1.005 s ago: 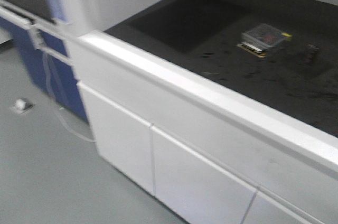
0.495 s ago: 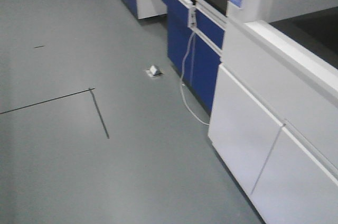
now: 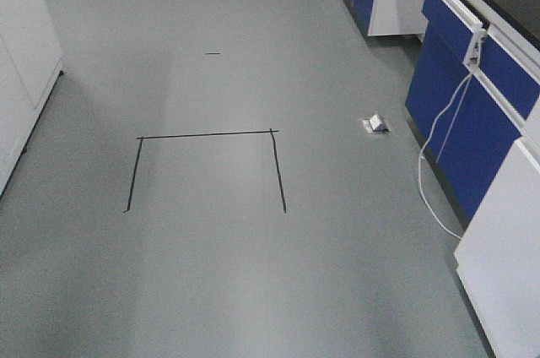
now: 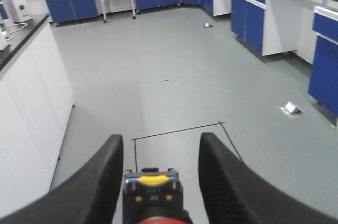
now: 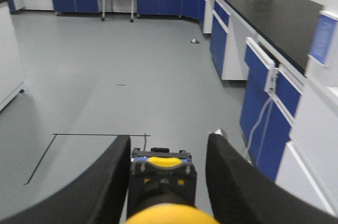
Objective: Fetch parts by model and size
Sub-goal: 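Drive the base away from the bench across the floor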
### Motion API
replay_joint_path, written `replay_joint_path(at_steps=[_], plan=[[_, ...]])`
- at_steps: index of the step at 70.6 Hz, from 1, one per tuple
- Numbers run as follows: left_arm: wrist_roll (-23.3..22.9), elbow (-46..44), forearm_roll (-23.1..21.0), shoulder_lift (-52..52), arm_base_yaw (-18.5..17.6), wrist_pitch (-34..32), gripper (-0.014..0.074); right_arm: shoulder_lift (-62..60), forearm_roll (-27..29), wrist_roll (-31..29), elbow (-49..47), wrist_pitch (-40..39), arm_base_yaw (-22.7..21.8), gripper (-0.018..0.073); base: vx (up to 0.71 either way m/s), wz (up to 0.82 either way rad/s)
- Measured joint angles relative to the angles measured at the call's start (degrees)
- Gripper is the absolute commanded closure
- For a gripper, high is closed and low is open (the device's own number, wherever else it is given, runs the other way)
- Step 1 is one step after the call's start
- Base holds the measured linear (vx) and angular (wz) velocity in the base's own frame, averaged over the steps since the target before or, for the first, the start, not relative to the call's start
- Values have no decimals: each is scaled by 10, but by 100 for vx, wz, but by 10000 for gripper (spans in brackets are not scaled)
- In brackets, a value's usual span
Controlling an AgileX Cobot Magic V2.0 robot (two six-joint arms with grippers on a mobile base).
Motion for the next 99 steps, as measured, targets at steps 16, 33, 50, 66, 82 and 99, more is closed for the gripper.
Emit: replay_joint_path(at_steps=[16,33,50,66,82,99], plan=[[0,0,0,0,0,0,603,0,0,0,0,0,0,561,16,30],[0,0,0,0,0,0,603,0,0,0,0,0,0,561,28,20],[0,0,0,0,0,0,603,0,0,0,0,0,0,561,41,12],[0,0,0,0,0,0,603,0,0,0,0,0,0,561,51,9],[0,0,0,0,0,0,603,0,0,0,0,0,0,561,53,-2],[0,0,0,0,0,0,603,0,0,0,0,0,0,561,52,-5]])
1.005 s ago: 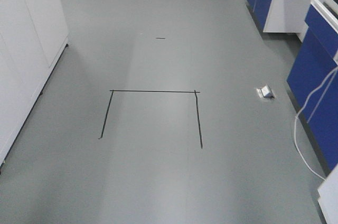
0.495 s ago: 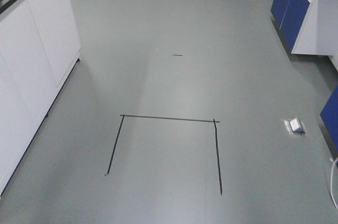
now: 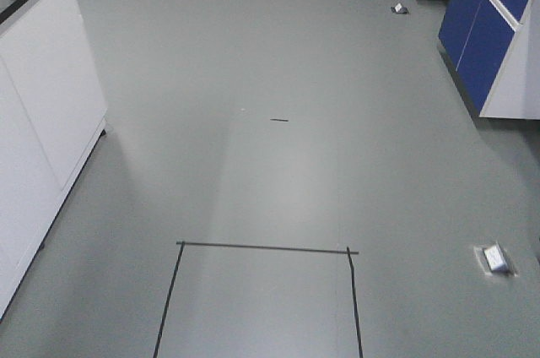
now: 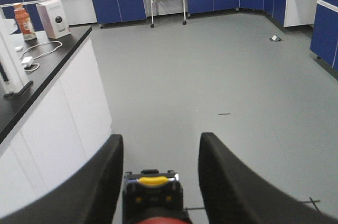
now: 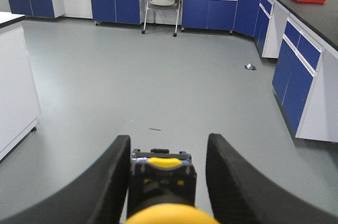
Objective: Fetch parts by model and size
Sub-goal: 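Drive the base away from the bench across the floor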
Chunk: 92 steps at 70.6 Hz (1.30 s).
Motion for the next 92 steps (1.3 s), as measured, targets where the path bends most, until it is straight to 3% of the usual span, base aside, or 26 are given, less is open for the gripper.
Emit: replay_joint_path(at_steps=[92], plan=[[0,0,0,0,0,-1,603,0,0,0,0,0,0,561,55,-3]])
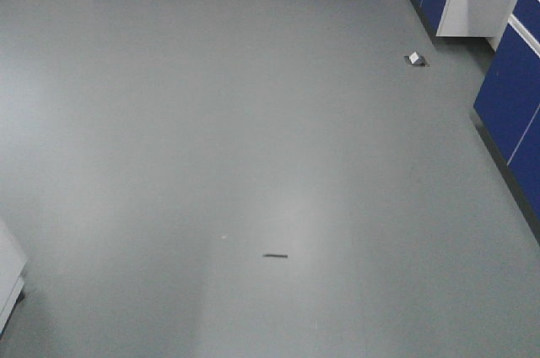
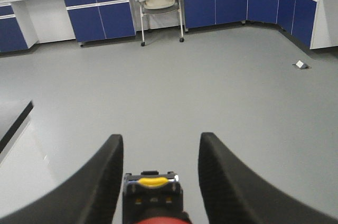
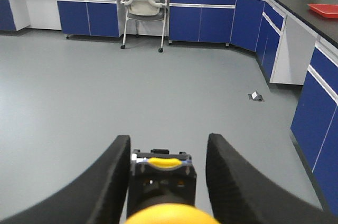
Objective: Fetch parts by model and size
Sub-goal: 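Drive the base away from the bench across the floor, then turn the base toward the bench with the red tray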
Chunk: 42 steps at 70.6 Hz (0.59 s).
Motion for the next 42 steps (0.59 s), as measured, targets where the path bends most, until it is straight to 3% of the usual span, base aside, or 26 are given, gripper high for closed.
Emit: replay_joint_path(at_steps=[42], plan=[[0,0,0,0,0,1,603,0,0,0,0,0,0,561,64,-6]])
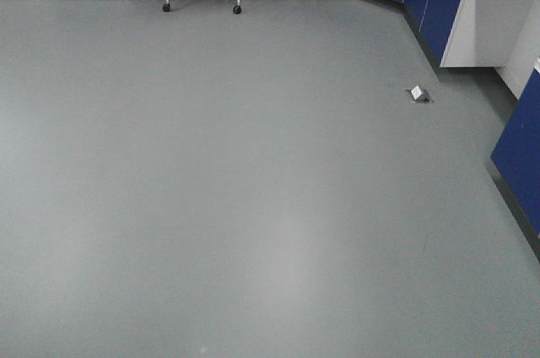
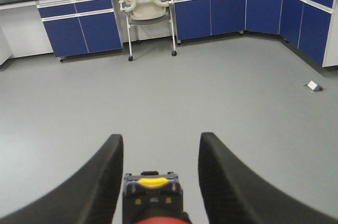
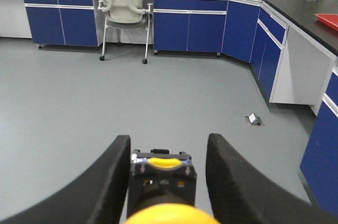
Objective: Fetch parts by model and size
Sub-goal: 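Turn the base toward the bench with the red tray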
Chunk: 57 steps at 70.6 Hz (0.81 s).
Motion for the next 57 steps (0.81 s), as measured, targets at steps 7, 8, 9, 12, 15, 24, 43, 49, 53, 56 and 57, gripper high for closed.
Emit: replay_joint_path(at_steps=[7,8,9,12,15,24,43,49,53,56,57], plan=[[0,0,0,0,0,0,603,0,0,0,0,0,0,561,67,-5],[0,0,0,0,0,0,603,0,0,0,0,0,0,561,67,-5],[0,0,0,0,0,0,603,0,0,0,0,0,0,561,67,-4],[0,0,0,0,0,0,603,0,0,0,0,-1,0,561,67,-5],[0,0,0,0,0,0,603,0,0,0,0,-1,0,561,67,-5],[0,0,0,0,0,0,603,0,0,0,0,0,0,561,69,-4],[0,0,0,0,0,0,603,0,0,0,0,0,0,561,69,-3],[0,0,0,0,0,0,603,0,0,0,0,0,0,561,70,-1],[0,0,0,0,0,0,603,0,0,0,0,0,0,561,70,-1],[0,0,0,0,0,0,603,0,0,0,0,0,0,561,69,0],[0,0,0,0,0,0,603,0,0,0,0,0,0,561,69,0]])
